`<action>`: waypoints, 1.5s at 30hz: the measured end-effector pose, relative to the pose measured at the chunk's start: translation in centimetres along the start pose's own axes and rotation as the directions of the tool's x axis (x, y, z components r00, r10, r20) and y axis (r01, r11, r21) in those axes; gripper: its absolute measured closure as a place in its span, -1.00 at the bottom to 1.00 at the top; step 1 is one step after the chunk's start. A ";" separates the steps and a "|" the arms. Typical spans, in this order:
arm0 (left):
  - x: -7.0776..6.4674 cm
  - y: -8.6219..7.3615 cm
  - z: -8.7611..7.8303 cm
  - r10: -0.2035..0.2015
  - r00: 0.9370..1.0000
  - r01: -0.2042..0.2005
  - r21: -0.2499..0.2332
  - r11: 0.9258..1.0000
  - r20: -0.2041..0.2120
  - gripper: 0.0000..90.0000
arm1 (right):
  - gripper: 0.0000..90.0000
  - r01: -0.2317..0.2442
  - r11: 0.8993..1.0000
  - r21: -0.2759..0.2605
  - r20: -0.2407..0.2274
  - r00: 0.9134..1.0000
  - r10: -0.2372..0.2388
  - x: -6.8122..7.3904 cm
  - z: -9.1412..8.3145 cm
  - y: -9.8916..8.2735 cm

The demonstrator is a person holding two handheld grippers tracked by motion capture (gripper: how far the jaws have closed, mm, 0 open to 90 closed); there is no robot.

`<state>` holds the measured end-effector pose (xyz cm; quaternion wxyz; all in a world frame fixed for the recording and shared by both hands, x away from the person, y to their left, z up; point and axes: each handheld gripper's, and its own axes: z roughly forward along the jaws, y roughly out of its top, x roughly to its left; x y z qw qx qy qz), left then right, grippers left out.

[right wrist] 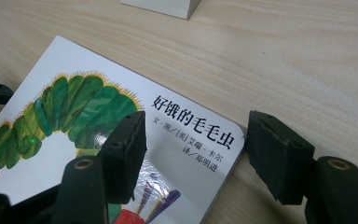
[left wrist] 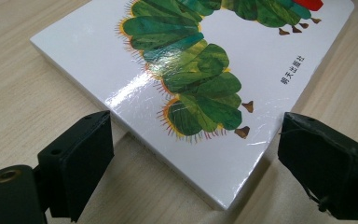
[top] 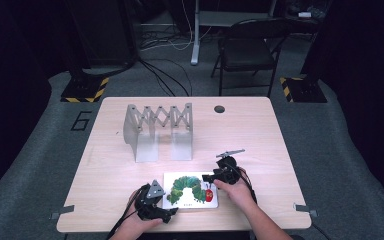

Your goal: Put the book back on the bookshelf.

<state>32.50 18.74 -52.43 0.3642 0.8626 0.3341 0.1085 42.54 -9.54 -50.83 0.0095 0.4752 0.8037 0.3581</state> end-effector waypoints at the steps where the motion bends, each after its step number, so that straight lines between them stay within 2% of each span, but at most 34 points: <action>1: -0.1 0.0 0.0 0.006 1.000 -0.006 0.003 1.000 0.001 -0.78 | -0.16 -0.011 1.000 0.004 0.001 1.000 0.011 0.1 0.0 0.0; 2: -0.2 -0.1 0.1 0.024 1.000 -0.024 0.001 1.000 -0.019 -0.79 | -0.16 -0.018 1.000 0.006 0.001 1.000 0.018 0.1 0.0 0.0; 4: -0.5 -0.2 0.3 0.026 0.999 -0.026 -0.007 1.000 -0.024 -0.81 | -0.16 -0.033 0.999 0.005 -0.001 0.999 0.033 0.1 0.0 0.1; 6: -0.7 -0.2 0.4 0.045 0.998 -0.045 -0.002 0.999 -0.046 -0.84 | -0.15 -0.034 0.999 -0.002 -0.004 0.999 0.034 0.0 0.0 0.2; 7: -0.7 -0.2 0.4 0.048 0.998 -0.048 0.004 0.999 -0.036 -0.87 | -0.15 -0.030 1.000 0.002 -0.001 1.000 0.030 0.0 0.0 0.2; 10: -1.0 -0.3 0.8 0.047 0.998 -0.047 -0.009 0.999 -0.045 -1.00 | -0.14 -0.042 0.999 0.019 0.010 0.999 0.042 0.2 -0.1 0.3; 13: -0.9 -0.3 0.7 0.049 0.998 -0.050 -0.010 0.999 -0.045 -1.00 | -0.12 -0.034 0.999 0.016 0.008 0.999 0.034 0.2 -0.2 0.3; 21: -0.9 -0.3 0.7 0.051 0.998 -0.051 -0.004 0.999 -0.047 -1.00 | -0.11 -0.059 0.998 -0.010 -0.009 0.998 0.059 0.3 -0.9 0.5; 27: -0.8 -0.3 0.7 0.047 0.998 -0.047 -0.005 0.999 -0.048 -1.00 | -0.08 -0.054 0.997 -0.047 -0.016 0.998 0.053 0.5 -1.5 0.6; 28: -0.8 -0.3 0.7 0.045 0.998 -0.045 -0.005 0.999 -0.049 -1.00 | -0.08 -0.033 0.998 -0.056 -0.015 0.999 0.032 0.4 -1.5 0.6; 32: -0.9 -0.3 0.7 0.040 0.998 -0.040 -0.006 0.999 -0.055 -1.00 | -0.08 -0.028 0.998 -0.056 -0.005 1.000 0.028 1.0 -2.0 0.7; 35: -0.9 -0.3 0.8 0.037 0.998 -0.037 -0.005 0.999 -0.057 -1.00 | -0.07 0.011 0.997 -0.072 0.006 1.000 -0.011 1.2 -2.3 0.8; 44: -0.9 -0.2 0.8 0.032 0.997 -0.032 0.004 0.999 -0.067 -1.00 | -0.07 0.010 0.997 -0.081 0.003 1.000 -0.010 1.6 -2.8 0.9; 45: -0.9 -0.2 0.7 0.030 0.998 -0.030 0.005 1.000 -0.056 -1.00 | -0.07 0.009 0.996 -0.087 0.002 1.000 -0.009 1.7 -2.9 0.9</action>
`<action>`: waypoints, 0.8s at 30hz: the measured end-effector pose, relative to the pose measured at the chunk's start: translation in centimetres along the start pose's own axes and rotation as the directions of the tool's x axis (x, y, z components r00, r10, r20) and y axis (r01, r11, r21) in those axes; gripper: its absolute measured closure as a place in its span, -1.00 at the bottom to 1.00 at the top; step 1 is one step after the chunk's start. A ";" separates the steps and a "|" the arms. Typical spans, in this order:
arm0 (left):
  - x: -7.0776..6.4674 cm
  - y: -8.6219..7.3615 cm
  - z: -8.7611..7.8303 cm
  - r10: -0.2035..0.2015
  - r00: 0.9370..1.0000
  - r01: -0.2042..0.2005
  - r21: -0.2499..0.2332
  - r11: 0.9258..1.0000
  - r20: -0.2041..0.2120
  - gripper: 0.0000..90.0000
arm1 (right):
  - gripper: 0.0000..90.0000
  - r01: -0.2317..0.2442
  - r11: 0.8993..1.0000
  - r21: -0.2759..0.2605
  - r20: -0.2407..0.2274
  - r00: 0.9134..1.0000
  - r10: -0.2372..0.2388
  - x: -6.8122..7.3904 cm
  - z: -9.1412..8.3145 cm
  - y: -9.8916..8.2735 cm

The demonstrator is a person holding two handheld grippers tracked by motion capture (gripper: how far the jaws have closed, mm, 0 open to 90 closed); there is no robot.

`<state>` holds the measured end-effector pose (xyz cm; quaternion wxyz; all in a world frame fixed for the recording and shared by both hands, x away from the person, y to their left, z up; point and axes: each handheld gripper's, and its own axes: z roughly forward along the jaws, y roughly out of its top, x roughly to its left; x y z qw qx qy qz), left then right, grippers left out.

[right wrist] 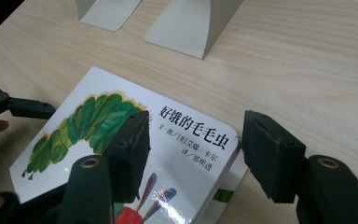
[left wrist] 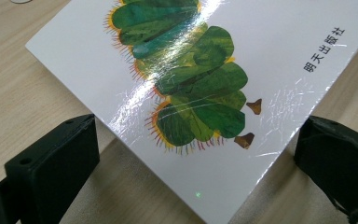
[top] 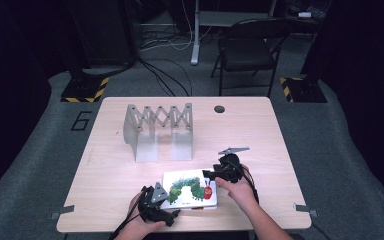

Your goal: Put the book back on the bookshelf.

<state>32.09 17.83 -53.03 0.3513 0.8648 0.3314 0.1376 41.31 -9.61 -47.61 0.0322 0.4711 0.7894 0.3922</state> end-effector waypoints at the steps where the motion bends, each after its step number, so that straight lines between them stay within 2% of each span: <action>1: -0.1 0.0 0.1 -0.005 1.000 0.005 -0.009 1.000 -0.012 -1.00 | -0.06 0.000 1.000 -0.003 0.002 1.000 0.000 0.1 -0.1 0.0; 5: -0.3 0.1 0.1 -0.022 0.999 0.022 -0.003 1.000 -0.039 -1.00 | -0.06 0.026 0.999 -0.028 -0.001 1.000 -0.026 0.4 -0.6 0.3; 10: -0.3 0.3 0.2 -0.031 0.999 0.032 0.005 0.999 -0.035 -1.00 | -0.06 0.030 0.999 -0.028 -0.002 1.000 -0.030 0.9 -1.0 0.4; 11: -0.3 0.2 0.3 -0.034 0.998 0.034 -0.005 0.999 -0.047 -1.00 | -0.06 0.033 0.999 -0.031 -0.003 0.999 -0.033 0.9 -1.1 0.4; 13: -0.3 0.3 0.2 -0.036 0.998 0.037 0.008 0.999 -0.050 -1.00 | -0.06 0.032 0.999 -0.035 -0.003 0.999 -0.032 1.0 -1.1 0.4; 22: -0.5 0.3 0.3 -0.046 0.997 0.045 -0.007 0.999 -0.063 -1.00 | -0.02 0.029 0.999 -0.039 -0.011 1.000 -0.029 0.7 -1.1 0.5; 24: -0.5 0.3 0.3 -0.046 0.997 0.045 -0.008 0.999 -0.065 -1.00 | -0.01 0.012 0.999 -0.034 -0.014 1.000 -0.012 0.6 -1.0 0.4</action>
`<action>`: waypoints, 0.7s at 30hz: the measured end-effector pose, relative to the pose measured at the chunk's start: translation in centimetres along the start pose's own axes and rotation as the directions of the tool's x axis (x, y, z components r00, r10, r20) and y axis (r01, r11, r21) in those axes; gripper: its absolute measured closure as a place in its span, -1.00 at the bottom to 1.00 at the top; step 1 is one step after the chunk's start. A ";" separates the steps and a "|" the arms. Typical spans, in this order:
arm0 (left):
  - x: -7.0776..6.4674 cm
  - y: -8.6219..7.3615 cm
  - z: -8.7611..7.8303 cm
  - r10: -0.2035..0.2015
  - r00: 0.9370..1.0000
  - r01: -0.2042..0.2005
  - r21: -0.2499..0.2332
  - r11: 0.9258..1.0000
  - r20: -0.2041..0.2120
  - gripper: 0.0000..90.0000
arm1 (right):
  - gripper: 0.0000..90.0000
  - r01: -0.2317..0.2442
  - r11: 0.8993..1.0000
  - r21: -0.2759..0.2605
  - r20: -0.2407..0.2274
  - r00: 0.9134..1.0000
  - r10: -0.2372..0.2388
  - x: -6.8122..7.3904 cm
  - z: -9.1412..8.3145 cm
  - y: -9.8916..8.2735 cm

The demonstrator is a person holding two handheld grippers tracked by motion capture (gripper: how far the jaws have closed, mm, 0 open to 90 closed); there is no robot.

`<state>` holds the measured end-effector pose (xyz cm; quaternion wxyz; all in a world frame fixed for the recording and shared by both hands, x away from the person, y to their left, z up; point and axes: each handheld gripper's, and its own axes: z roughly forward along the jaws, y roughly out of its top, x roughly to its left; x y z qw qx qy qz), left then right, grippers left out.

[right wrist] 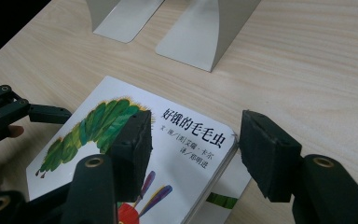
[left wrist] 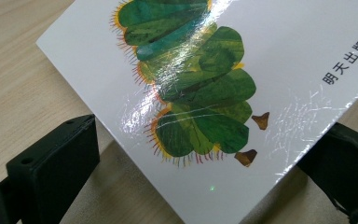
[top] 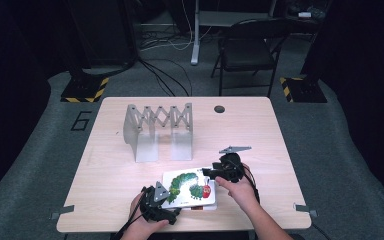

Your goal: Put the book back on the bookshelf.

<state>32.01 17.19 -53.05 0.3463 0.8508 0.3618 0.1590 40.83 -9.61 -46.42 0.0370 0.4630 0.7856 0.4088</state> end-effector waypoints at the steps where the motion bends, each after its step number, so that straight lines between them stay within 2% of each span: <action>1: -0.1 0.0 -0.1 -0.003 1.000 0.003 0.004 1.000 -0.005 -1.00 | -0.01 0.005 1.000 0.002 -0.003 1.000 -0.005 -0.1 0.0 0.0; 4: 0.0 0.0 -0.2 0.018 1.000 -0.018 0.013 1.000 -0.008 -0.99 | 0.00 0.002 1.000 0.012 -0.006 1.000 -0.002 -0.5 0.3 -0.1; 6: -0.1 0.0 -0.2 0.022 1.000 -0.022 -0.002 1.000 -0.020 -0.98 | 0.00 -0.011 1.000 0.021 -0.005 1.000 0.011 -0.5 0.5 -0.2; 9: -0.4 0.0 -0.4 0.050 0.998 -0.050 -0.011 0.999 -0.030 -0.94 | 0.00 -0.011 1.000 0.027 -0.007 1.000 0.012 -0.6 0.7 -0.2; 16: -0.8 0.1 -0.7 0.108 0.993 -0.109 -0.016 0.994 -0.050 -0.86 | 0.00 -0.008 1.000 0.025 -0.005 1.000 0.008 -0.6 0.7 -0.3; 19: -1.2 0.1 -0.8 0.144 0.986 -0.146 -0.025 0.989 -0.078 -0.83 | 0.00 0.002 1.000 0.022 -0.008 1.000 -0.002 -0.8 0.8 -0.3; 20: -1.2 0.1 -0.8 0.144 0.987 -0.146 -0.027 0.989 -0.070 -0.82 | 0.00 -0.015 0.999 0.034 -0.010 1.000 0.015 -0.7 0.8 -0.4; 21: -1.2 0.1 -0.7 0.143 0.987 -0.146 -0.033 0.989 -0.076 -0.82 | 0.00 -0.012 0.999 0.033 -0.010 1.000 0.012 -0.7 0.8 -0.4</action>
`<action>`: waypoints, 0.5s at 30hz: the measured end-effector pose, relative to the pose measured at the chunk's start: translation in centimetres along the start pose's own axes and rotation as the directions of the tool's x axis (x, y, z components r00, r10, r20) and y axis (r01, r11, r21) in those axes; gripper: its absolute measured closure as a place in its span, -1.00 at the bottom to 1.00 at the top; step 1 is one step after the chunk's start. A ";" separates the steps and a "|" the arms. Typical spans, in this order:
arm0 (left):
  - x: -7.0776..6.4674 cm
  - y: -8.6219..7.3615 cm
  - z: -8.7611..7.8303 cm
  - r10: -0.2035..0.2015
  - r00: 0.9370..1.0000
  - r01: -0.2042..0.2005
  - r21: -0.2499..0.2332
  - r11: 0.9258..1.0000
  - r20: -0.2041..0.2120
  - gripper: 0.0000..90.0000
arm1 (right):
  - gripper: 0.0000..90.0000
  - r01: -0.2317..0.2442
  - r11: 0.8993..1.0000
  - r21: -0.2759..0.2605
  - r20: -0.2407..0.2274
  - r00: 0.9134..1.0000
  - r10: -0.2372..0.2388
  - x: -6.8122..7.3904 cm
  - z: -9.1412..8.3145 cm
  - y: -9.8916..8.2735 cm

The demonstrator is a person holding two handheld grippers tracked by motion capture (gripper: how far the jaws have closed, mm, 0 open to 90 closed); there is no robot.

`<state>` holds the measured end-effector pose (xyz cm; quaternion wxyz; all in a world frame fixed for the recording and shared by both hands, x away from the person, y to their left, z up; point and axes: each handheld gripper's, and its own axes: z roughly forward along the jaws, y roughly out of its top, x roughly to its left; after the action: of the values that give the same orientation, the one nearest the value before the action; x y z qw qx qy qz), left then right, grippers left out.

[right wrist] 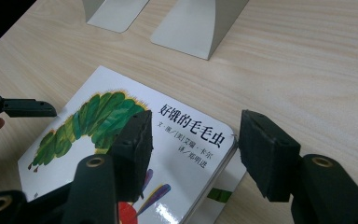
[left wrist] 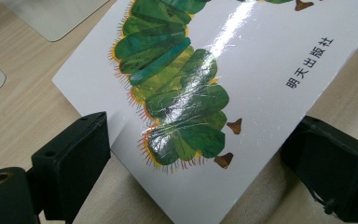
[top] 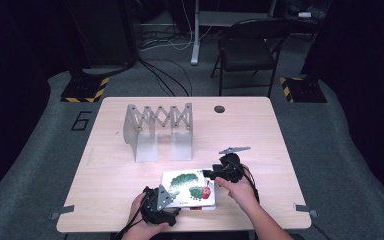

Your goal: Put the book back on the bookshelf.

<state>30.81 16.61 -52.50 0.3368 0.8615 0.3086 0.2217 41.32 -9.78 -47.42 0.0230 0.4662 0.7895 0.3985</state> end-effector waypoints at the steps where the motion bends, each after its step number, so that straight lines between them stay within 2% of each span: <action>1: 0.0 0.0 0.0 0.001 1.000 -0.001 0.002 1.000 -0.005 -0.82 | 0.00 -0.001 1.000 -0.001 -0.002 1.000 0.001 0.0 0.0 0.0; 2: 0.0 0.0 -0.1 0.009 1.000 -0.009 0.007 1.000 0.006 -0.82 | 0.00 0.004 1.000 -0.002 -0.001 1.000 -0.004 -0.1 0.0 0.0; 12: -0.2 -0.1 -0.1 0.022 1.000 -0.022 -0.018 1.000 -0.016 -0.80 | 0.00 -0.009 1.000 -0.002 -0.006 1.000 0.009 0.0 -0.1 0.0; 15: -0.2 -0.1 -0.1 0.039 0.999 -0.039 -0.015 0.999 -0.005 -0.79 | 0.00 -0.011 1.000 -0.004 -0.008 1.000 0.010 0.0 -0.1 0.0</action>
<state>30.55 16.58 -52.49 0.3382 0.8644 0.2907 0.2324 41.28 -9.85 -47.40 0.0187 0.4688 0.7864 0.4019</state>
